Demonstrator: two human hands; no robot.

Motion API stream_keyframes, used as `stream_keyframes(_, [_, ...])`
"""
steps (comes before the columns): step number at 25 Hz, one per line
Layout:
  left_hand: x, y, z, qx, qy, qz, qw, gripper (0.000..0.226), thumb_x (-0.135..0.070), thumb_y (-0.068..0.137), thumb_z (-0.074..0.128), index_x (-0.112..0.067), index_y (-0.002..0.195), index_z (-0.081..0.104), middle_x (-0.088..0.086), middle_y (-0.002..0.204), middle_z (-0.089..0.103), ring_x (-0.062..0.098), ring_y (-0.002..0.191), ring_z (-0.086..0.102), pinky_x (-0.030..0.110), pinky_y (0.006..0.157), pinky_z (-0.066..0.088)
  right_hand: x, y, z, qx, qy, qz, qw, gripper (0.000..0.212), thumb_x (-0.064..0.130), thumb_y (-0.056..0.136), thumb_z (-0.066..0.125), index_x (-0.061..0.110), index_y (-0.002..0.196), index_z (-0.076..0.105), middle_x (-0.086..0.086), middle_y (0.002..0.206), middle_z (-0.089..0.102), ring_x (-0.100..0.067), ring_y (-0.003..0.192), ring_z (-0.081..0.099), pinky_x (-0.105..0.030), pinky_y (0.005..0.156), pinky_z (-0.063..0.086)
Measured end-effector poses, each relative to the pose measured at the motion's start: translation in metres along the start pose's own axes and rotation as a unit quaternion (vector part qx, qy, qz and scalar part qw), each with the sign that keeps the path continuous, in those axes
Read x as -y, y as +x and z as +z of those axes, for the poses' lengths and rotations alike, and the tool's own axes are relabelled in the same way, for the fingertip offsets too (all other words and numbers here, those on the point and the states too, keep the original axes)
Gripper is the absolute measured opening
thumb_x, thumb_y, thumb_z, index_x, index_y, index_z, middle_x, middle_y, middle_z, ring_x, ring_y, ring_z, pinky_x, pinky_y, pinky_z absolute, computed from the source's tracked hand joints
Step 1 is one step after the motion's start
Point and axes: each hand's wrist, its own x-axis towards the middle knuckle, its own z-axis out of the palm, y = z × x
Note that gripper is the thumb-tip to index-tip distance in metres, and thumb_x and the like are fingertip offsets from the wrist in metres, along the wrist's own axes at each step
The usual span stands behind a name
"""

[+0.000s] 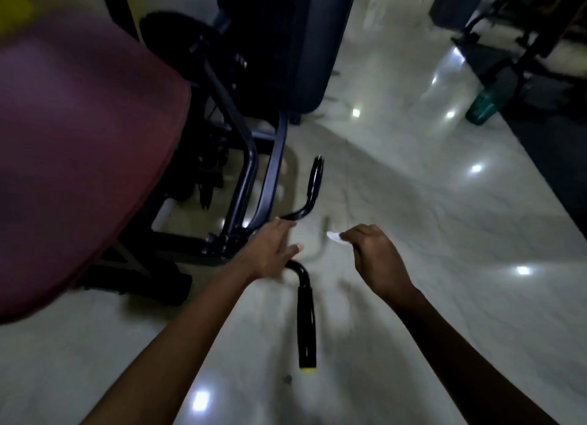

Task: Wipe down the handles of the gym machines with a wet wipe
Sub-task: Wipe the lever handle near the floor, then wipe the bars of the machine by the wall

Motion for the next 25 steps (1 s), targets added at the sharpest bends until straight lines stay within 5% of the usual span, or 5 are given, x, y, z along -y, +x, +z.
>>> stream_keyframes(3, [-0.066,0.013,-0.058,-0.009,0.016,0.056,0.998,0.05,-0.033,0.091,0.058,-0.007,0.132,0.048,0.011,0.128,0.053,0.026,0.122,0.048,0.026,0.098,0.032,-0.002,0.029,-0.065,-0.068,0.026,-0.006,0.997,0.043,-0.004,0.078,0.044,0.017,0.103,0.072,-0.004,0.086,0.067,-0.027,0.081,0.061,-0.037,0.067,0.051])
stream_keyframes(8, [-0.181,0.027,-0.126,-0.022,0.063,0.106,0.992,0.051,-0.035,0.091,0.058,-0.007,0.133,0.048,0.01,0.132,0.053,0.022,0.124,0.048,0.025,0.101,0.033,-0.003,0.043,-0.187,-0.128,0.004,-0.008,0.992,0.05,-0.015,0.074,0.05,0.019,0.103,0.073,-0.002,0.083,0.065,-0.02,0.08,0.058,-0.024,0.069,0.042])
stream_keyframes(13, [-0.272,0.044,-0.154,-0.014,0.114,0.173,0.978,0.054,-0.037,0.091,0.058,-0.008,0.135,0.045,0.008,0.137,0.049,0.021,0.126,0.047,0.026,0.103,0.034,-0.018,0.03,-0.283,-0.171,-0.058,0.038,0.983,0.03,-0.012,0.077,0.052,0.009,0.087,0.07,-0.008,0.081,0.064,-0.027,0.078,0.058,-0.044,0.063,0.05])
stream_keyframes(20, [-0.423,0.089,-0.122,0.044,0.103,0.315,0.943,0.059,-0.039,0.09,0.06,-0.012,0.139,0.042,0.005,0.145,0.043,0.018,0.133,0.04,0.022,0.105,0.028,-0.079,-0.048,-0.39,-0.193,-0.159,0.204,0.946,0.028,-0.002,0.085,0.048,0.012,0.099,0.068,-0.005,0.093,0.064,-0.025,0.088,0.058,-0.039,0.069,0.048])
stream_keyframes(25, [-0.553,0.1,-0.044,0.147,0.071,0.458,0.874,0.056,-0.034,0.089,0.062,-0.012,0.137,0.044,0.004,0.142,0.045,0.016,0.131,0.042,0.019,0.103,0.028,-0.112,-0.163,-0.468,-0.226,-0.234,0.398,0.858,0.027,-0.001,0.084,0.048,0.012,0.101,0.064,-0.008,0.101,0.06,-0.029,0.094,0.056,-0.038,0.074,0.047])
